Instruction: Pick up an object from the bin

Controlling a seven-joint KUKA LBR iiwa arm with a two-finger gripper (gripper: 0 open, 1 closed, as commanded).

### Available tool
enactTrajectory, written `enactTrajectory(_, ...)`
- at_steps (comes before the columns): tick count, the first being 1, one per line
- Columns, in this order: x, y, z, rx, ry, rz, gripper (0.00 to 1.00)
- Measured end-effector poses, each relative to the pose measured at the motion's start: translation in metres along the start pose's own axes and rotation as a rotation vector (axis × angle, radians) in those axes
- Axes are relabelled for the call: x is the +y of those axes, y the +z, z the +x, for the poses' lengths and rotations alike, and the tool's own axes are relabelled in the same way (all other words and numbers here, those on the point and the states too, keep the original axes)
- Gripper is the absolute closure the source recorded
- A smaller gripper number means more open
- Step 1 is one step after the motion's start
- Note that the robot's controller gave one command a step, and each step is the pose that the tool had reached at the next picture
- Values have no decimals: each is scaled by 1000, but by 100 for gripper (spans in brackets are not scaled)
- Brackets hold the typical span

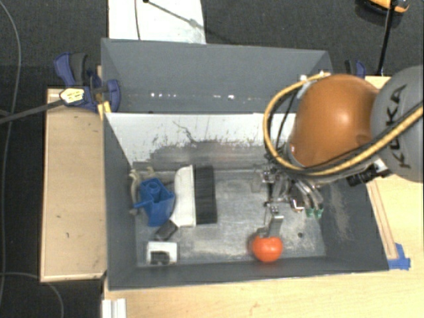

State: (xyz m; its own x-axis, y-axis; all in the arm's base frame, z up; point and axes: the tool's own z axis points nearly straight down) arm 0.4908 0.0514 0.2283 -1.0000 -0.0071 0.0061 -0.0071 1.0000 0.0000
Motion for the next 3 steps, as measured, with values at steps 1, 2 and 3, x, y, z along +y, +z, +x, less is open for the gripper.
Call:
enactTrajectory(1, 0, -4, -2, -9, 2, -1, 0)
enactTrajectory(2, -58, 47, -3, -8, 11, -1, 0)
enactTrajectory(3, -69, 84, -2, -7, -130, 3, 0)
